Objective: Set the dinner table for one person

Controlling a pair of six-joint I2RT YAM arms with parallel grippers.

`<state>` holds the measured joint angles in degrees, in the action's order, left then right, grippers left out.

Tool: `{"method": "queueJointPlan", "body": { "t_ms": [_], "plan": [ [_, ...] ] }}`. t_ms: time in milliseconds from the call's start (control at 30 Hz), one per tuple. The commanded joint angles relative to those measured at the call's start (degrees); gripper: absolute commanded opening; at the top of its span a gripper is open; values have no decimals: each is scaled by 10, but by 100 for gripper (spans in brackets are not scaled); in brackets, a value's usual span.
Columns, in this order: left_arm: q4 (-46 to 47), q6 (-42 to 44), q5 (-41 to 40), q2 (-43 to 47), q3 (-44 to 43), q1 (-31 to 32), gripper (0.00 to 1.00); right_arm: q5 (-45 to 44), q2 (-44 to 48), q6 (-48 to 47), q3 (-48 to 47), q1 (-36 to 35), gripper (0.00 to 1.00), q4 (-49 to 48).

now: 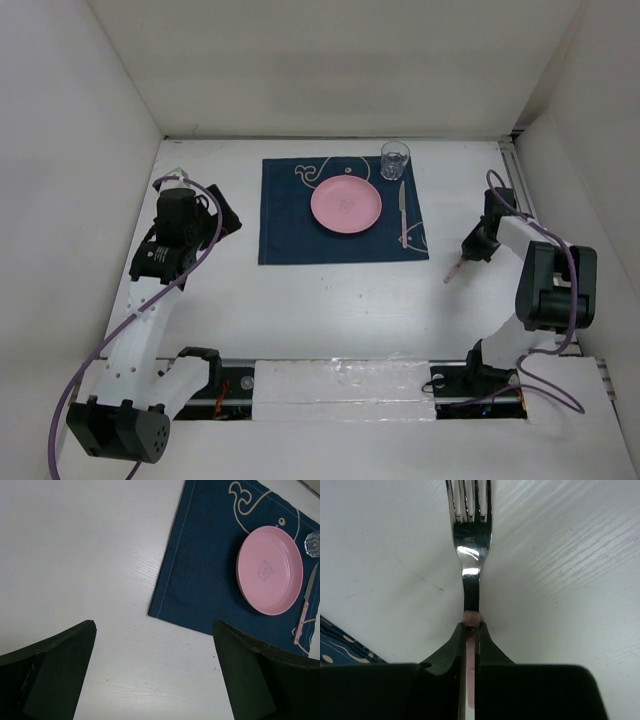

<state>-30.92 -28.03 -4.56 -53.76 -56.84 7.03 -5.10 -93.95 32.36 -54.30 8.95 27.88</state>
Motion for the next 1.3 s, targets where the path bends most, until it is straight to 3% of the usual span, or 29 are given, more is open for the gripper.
{"method": "queueJointPlan", "body": {
  "t_ms": [0,100,200,233,300,333,433,567,700,900,1267],
  "plan": [
    [14,8,-1,10,1,-1,100,3,30,-2,10,-14,0,-5],
    [19,8,-1,10,1,-1,100,-49,71,31,-12,-51,0,10],
    [19,8,4,5,1,-1,100,-108,113,69,-62,-152,0,24],
    [19,8,9,5,1,-1,100,-108,113,69,-90,-216,0,11],
    [19,8,10,0,1,-1,100,-95,96,75,-123,-278,0,-8],
    [19,8,16,0,1,-1,100,-79,59,65,-139,-332,0,-34],
    [24,8,17,-6,7,-1,100,-47,-23,30,-242,-407,0,-34],
    [24,8,17,-19,7,-1,100,-46,-200,17,-423,-514,0,24],
    [24,8,17,-25,7,-1,100,-27,-341,11,-662,-558,0,90],
    [24,8,17,-30,7,-1,100,-3,-493,5,-888,-577,0,187],
    [24,8,22,-35,12,-1,100,38,-504,31,-846,-555,0,118]
  ]
}}
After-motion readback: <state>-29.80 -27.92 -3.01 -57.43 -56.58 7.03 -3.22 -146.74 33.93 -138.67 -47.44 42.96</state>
